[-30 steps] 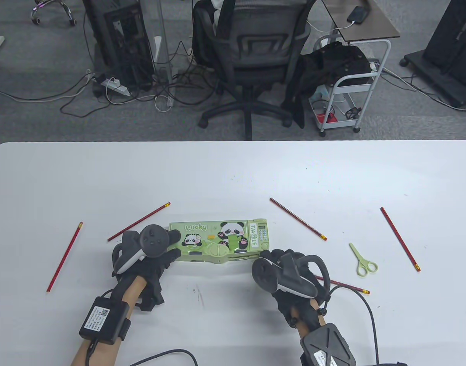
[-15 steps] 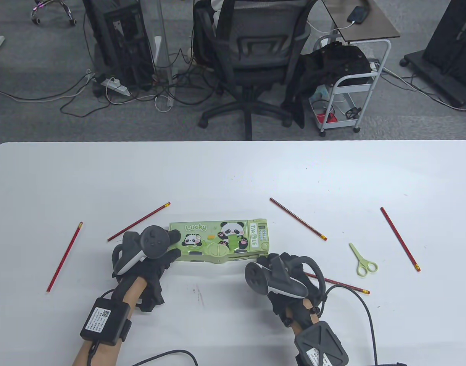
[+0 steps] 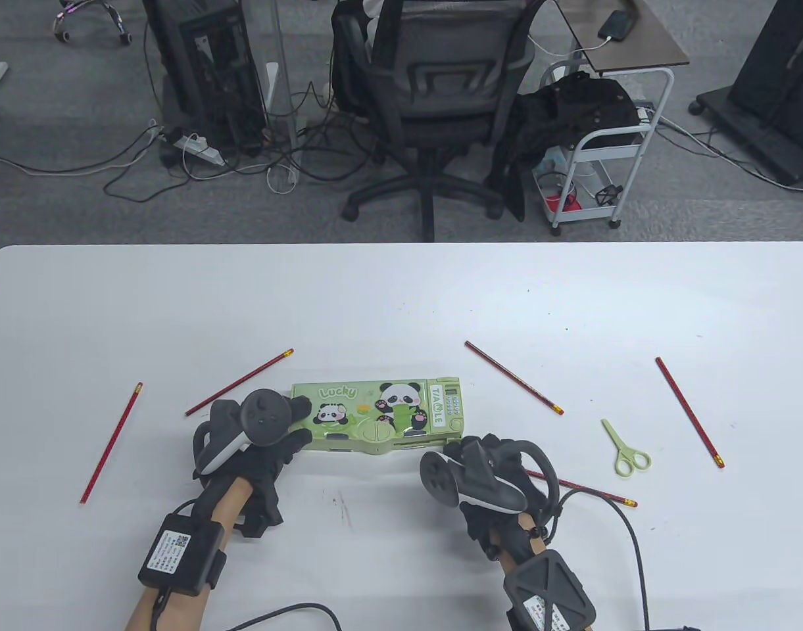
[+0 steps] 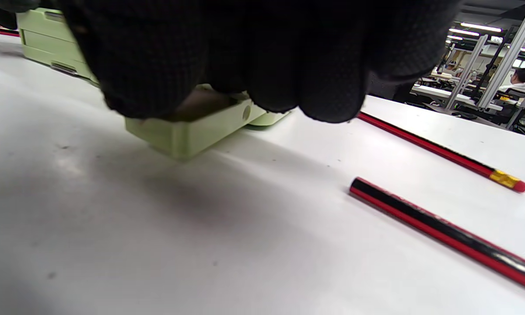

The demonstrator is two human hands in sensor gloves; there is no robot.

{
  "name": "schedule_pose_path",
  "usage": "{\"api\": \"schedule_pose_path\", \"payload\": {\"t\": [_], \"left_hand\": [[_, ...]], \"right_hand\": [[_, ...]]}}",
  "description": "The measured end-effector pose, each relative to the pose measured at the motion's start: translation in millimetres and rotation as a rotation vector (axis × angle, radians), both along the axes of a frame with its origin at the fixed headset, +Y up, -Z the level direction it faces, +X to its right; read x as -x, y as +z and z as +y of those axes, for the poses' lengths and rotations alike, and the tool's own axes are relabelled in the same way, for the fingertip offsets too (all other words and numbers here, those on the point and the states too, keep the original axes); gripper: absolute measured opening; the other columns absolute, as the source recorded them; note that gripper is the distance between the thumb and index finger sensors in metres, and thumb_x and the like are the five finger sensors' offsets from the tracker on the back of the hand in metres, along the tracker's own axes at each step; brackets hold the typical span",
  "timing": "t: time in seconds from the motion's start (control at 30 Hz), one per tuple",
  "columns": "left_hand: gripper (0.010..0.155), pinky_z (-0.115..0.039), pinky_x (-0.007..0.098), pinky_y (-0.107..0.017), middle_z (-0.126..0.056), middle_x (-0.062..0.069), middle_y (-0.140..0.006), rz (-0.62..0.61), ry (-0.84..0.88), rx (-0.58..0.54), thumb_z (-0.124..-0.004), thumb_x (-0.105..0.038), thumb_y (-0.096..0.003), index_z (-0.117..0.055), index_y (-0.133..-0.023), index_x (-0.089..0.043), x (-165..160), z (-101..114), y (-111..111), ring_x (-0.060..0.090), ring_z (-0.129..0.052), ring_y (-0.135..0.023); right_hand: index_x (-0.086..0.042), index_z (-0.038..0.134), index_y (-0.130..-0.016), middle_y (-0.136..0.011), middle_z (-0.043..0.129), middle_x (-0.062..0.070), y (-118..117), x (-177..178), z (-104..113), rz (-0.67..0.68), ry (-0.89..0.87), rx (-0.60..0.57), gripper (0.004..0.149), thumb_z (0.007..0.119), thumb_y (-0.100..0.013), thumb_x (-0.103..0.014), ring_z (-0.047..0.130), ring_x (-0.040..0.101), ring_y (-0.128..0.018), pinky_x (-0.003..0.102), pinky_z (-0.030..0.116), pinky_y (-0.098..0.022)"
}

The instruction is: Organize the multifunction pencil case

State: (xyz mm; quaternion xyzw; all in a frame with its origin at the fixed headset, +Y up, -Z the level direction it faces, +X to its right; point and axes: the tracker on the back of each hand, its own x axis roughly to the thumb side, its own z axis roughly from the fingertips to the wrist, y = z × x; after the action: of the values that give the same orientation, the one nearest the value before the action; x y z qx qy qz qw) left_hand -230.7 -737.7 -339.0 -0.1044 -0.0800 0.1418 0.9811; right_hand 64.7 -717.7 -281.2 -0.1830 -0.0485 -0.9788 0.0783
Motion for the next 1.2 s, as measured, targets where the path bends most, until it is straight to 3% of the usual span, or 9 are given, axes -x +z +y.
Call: {"api": "schedule_pose_path", "payload": {"t": [0.3,0.43,0.63,0.83,1.2], "left_hand": [[0.055,-0.069,0.068,-0.066,-0.075,0.021,-0.111,0.0,0.001,0.003,-0.081,-0.037,-0.0501,-0.065,-0.103,-0.028,0.3,0.2,0.3,0.044,-0.086,-0.096],[0.055,-0.069,0.068,-0.067,-0.075,0.021,-0.111,-0.001,0.001,0.007,-0.081,-0.037,-0.0502,-0.066,-0.102,-0.028,0.4,0.5,-0.1,0.044,-0.086,-0.097],[0.055,-0.069,0.068,-0.066,-0.075,0.021,-0.111,-0.002,0.009,0.011,-0.082,-0.037,-0.0499,-0.066,-0.102,-0.027,0.7,0.5,-0.9,0.044,-0.086,-0.097],[0.055,-0.069,0.068,-0.067,-0.075,0.021,-0.111,-0.003,0.02,0.015,-0.082,-0.037,-0.0499,-0.066,-0.102,-0.027,1.7,0.5,-1.6,0.044,-0.087,-0.097],[0.055,-0.069,0.068,-0.067,-0.075,0.021,-0.111,-0.011,0.038,0.024,-0.082,-0.037,-0.0497,-0.066,-0.102,-0.028,4.5,0.1,-3.4,0.043,-0.086,-0.097]], "right_hand": [[-0.012,0.071,-0.1,-0.097,0.077,0.017,-0.2,-7.1,3.9,0.005,-0.043,0.054,0.069,0.087,-0.04,-0.042,0.088,0.041,-0.081,0.059,0.076,-0.063],[-0.01,0.068,-0.102,-0.098,0.075,0.019,-2.3,-24.8,15.0,-0.042,-0.137,-0.01,0.068,0.085,-0.043,-0.039,0.086,0.043,-0.084,0.06,0.074,-0.064],[-0.005,0.046,-0.112,-0.109,0.051,0.03,-9.6,-49.7,0.4,-0.114,-0.093,0.012,0.086,0.086,-0.043,-0.039,0.066,0.055,-0.096,0.067,0.059,-0.07],[0.001,0.019,-0.112,-0.11,0.03,0.038,-19.3,-39.7,-13.8,-0.1,-0.041,0.079,0.106,0.084,-0.042,-0.043,0.048,0.061,-0.099,0.069,0.047,-0.071],[0.001,0.017,-0.112,-0.107,0.033,0.045,-35.3,-6.4,-13.8,-0.096,0.009,0.058,0.111,0.083,-0.037,-0.051,0.053,0.066,-0.097,0.07,0.052,-0.07]]}}
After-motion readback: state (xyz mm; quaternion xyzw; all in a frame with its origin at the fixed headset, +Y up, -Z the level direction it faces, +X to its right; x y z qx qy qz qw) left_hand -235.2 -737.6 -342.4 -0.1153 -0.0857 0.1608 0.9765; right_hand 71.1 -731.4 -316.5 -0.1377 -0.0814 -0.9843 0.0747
